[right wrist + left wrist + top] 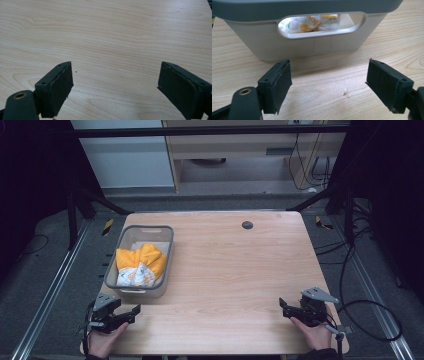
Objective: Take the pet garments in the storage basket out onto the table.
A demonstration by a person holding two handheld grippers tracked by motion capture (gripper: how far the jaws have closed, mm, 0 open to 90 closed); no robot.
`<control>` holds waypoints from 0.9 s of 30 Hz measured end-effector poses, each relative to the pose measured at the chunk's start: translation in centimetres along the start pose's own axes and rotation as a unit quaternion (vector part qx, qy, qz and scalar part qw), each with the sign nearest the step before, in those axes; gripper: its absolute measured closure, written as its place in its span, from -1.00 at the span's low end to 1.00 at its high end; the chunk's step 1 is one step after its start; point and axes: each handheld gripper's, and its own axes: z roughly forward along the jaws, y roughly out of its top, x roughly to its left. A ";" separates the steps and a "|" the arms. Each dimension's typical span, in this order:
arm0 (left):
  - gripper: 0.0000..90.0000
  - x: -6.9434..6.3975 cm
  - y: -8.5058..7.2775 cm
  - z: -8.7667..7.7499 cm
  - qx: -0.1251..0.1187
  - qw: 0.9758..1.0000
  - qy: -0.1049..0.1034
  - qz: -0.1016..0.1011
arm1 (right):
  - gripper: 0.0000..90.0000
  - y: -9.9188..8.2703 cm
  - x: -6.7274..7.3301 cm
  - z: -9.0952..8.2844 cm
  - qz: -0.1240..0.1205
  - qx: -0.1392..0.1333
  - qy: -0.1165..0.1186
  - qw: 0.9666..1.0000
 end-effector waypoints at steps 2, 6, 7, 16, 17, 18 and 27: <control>-0.56 0.0 0.0 -0.2 -0.004 1.000 0.001 0.000 | -0.72 0.0 0.1 -0.1 -0.003 -0.005 0.003 1.000; -0.56 0.0 0.1 -0.5 -0.014 1.000 0.001 -0.001 | -0.76 -0.2 0.2 0.0 -0.006 -0.008 0.007 1.000; -0.56 0.0 0.1 -0.5 -0.016 1.000 0.002 -0.002 | -0.76 -0.2 0.2 0.0 -0.007 -0.008 0.007 1.000; -0.56 0.1 0.2 -0.9 -0.027 1.000 0.003 -0.007 | -0.76 -0.2 0.2 0.1 -0.010 -0.013 0.004 1.000; -0.56 0.2 0.2 -0.9 -0.028 1.000 0.004 -0.007 | -0.76 -0.2 0.2 0.1 -0.010 -0.013 0.004 1.000; -0.56 0.2 0.2 -1.0 -0.030 0.999 0.006 -0.008 | -0.76 -0.2 0.2 0.1 -0.010 -0.013 0.004 1.000; -0.55 0.6 0.7 -2.0 -0.064 0.998 0.011 -0.018 | -0.75 -0.1 0.1 -0.3 -0.007 -0.028 -0.004 1.000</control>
